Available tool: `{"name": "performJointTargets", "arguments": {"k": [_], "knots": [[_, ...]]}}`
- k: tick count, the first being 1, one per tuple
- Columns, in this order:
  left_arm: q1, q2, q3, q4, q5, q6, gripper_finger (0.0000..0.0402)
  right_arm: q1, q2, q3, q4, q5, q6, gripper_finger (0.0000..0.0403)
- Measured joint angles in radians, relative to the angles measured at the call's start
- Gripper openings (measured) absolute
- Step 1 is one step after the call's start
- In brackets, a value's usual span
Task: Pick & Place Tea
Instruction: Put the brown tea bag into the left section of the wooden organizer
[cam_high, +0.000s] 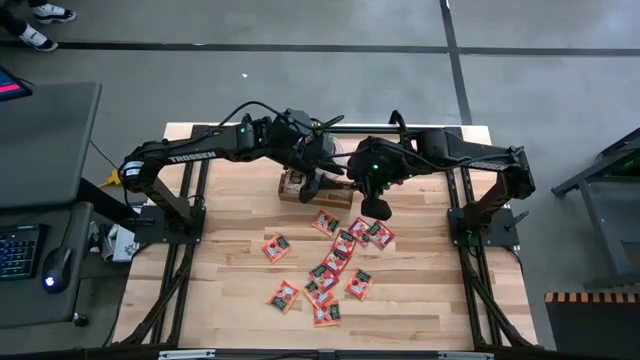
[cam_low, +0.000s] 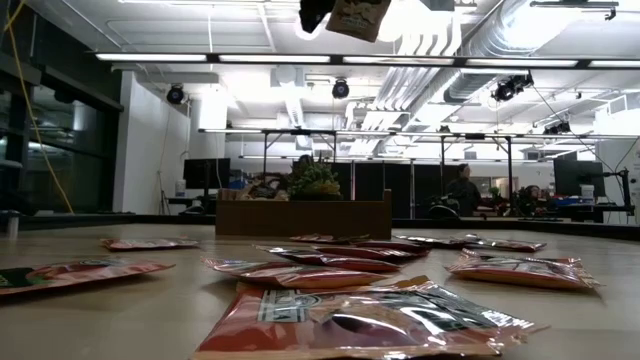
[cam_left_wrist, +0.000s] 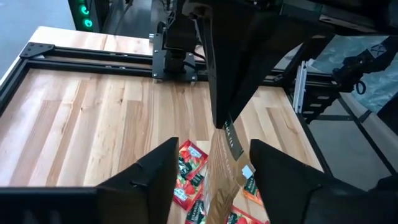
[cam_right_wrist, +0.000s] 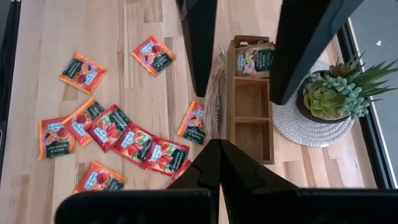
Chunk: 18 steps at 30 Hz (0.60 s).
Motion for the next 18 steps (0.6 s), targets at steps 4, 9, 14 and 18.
{"name": "performJointTargets", "arguments": {"k": [4,9,14,18], "knots": [[0.0,0.0,0.0,0.0,0.003,0.0,0.0148,0.0,0.0,0.0,0.0,0.0,0.0,0.0],[0.0,0.0,-0.001,-0.001,0.005,0.001,0.0102,0.0,0.0,0.0,0.0,0.004,0.0,0.0],[0.0,0.0,-0.001,-0.022,0.005,0.02,0.0048,0.0,0.0,0.0,0.0,0.005,0.0,0.0],[0.0,0.0,-0.001,-0.046,0.001,0.029,0.0006,0.0,0.0,0.0,0.0,0.008,0.0,0.0]]}}
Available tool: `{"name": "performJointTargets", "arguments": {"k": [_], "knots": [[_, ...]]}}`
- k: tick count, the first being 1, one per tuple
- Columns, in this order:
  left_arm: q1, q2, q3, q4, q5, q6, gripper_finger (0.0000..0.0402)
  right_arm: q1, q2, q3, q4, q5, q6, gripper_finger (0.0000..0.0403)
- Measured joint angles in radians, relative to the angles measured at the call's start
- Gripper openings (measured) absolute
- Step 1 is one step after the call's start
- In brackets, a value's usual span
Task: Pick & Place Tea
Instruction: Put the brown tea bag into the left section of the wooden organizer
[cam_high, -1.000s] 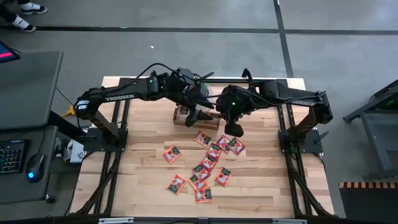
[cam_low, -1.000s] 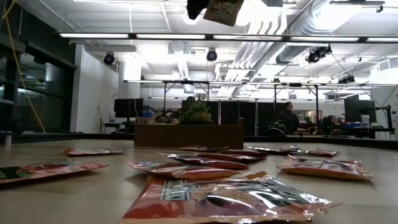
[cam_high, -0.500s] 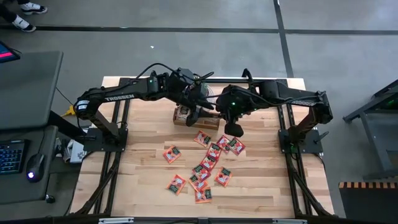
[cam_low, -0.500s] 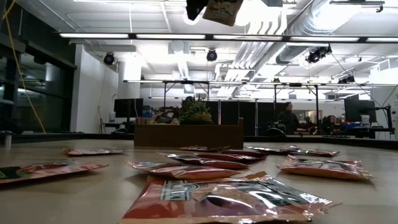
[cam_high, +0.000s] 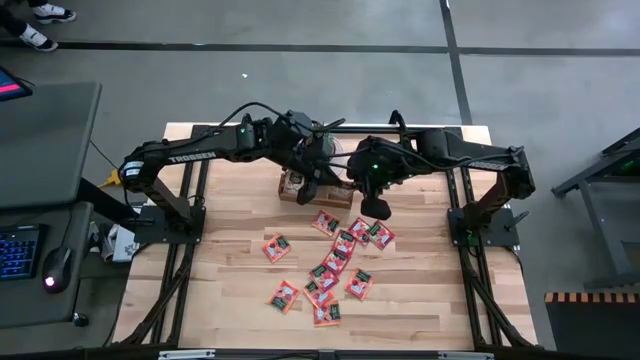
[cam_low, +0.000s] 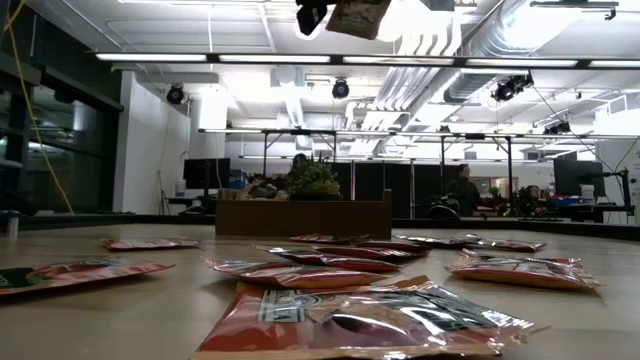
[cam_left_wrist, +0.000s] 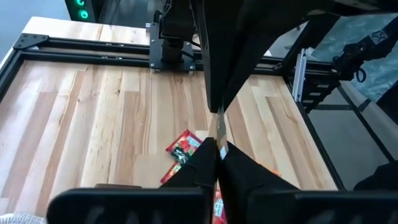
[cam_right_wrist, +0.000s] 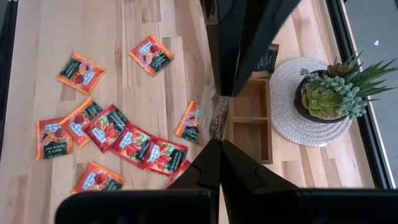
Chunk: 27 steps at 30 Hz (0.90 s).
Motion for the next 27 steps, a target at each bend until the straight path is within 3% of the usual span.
{"name": "performJointTargets", "arguments": {"k": [15,27], "knots": [[0.0,-0.001,-0.001,0.023,-0.042,0.0,0.0,0.0,-0.002,0.0,0.014,0.001,0.02,0.0007],[0.003,-0.001,-0.001,-0.011,-0.154,0.005,0.0,-0.01,-0.121,-0.001,0.003,0.095,0.101,0.0129]]}}
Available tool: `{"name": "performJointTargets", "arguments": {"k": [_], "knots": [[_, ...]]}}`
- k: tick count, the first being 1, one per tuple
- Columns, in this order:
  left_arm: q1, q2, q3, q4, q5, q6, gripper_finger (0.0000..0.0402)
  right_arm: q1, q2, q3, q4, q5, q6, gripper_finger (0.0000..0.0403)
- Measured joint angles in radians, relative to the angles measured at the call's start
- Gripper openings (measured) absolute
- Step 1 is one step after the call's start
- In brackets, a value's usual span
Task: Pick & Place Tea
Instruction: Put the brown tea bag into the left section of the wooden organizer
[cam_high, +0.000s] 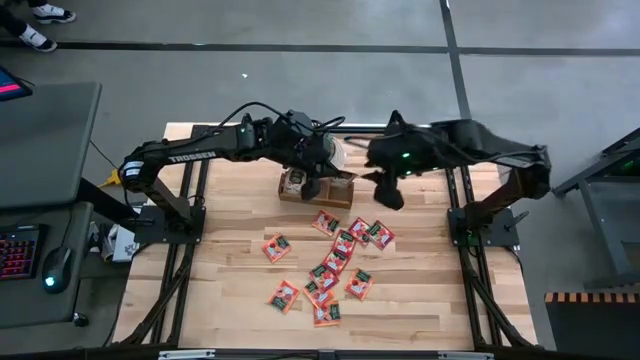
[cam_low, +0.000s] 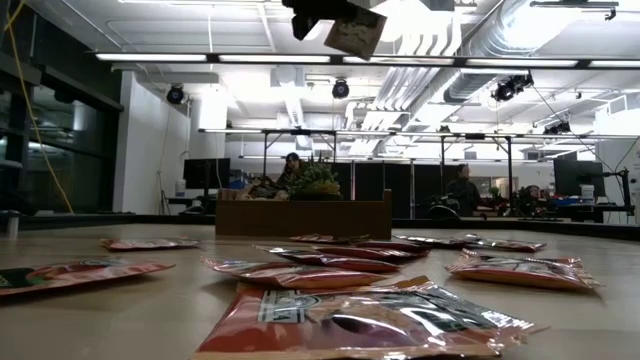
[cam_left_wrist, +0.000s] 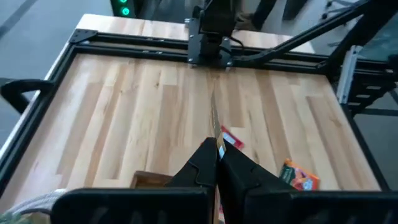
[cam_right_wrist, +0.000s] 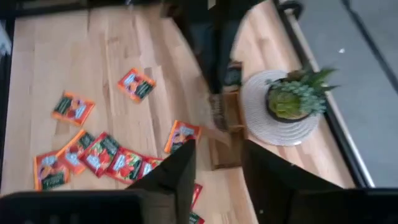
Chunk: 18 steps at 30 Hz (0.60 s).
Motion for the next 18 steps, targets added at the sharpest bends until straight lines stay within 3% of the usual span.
{"name": "performJointTargets", "arguments": {"k": [6,11,18], "knots": [[0.013,-0.048,0.001,-0.041,-0.063,0.034,0.0,-0.001,-0.09,0.0,-0.019,0.053,0.05,0.0157],[0.086,-0.097,-0.005,-0.068,-0.013,0.043,0.0,-0.001,-0.143,-0.001,-0.03,0.068,0.085,0.0161],[0.233,-0.254,-0.176,-0.014,0.064,0.029,0.0,-0.001,-0.182,-0.009,-0.048,0.113,0.094,0.0161]]}}
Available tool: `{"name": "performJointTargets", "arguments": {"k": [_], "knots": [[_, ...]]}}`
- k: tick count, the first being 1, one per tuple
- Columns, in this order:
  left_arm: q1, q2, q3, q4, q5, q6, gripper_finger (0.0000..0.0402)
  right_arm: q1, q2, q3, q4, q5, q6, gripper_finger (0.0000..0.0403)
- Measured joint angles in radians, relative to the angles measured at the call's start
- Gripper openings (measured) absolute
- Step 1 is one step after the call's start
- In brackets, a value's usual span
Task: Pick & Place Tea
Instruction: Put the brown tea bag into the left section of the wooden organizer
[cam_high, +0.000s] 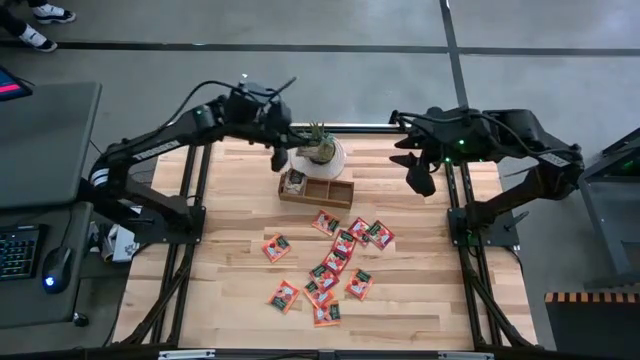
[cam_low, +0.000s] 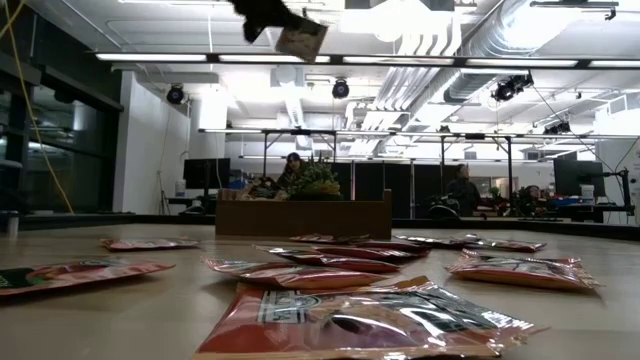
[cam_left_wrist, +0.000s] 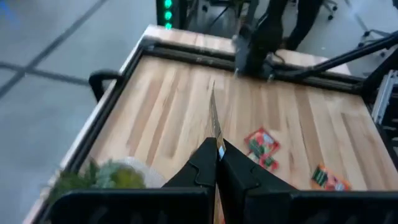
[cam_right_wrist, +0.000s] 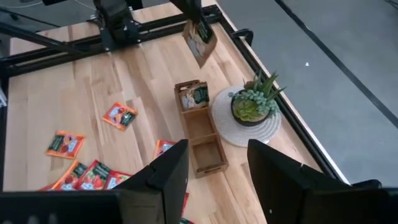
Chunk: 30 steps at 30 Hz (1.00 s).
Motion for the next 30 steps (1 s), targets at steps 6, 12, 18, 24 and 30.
{"name": "performJointTargets", "arguments": {"k": [6,12,18,24,30], "knots": [[0.088,-0.131,-0.248,0.17,0.092,-0.036,0.0,0.0,-0.002,0.0,-0.001,0.025,0.001,0.0161],[0.123,-0.202,-0.492,0.368,0.212,-0.059,0.0,0.0,-0.002,0.0,-0.001,0.048,0.027,0.0161],[0.136,-0.208,-0.686,0.531,0.263,-0.088,0.0,0.0,-0.002,0.0,0.0,0.05,0.093,0.0161],[0.142,-0.193,-0.832,0.734,0.272,-0.102,0.0,0.0,-0.002,0.0,0.015,0.05,0.124,0.0161],[0.175,-0.177,-0.918,0.802,0.292,-0.107,0.0,0.0,-0.002,0.0,0.048,0.05,0.125,0.0161]]}}
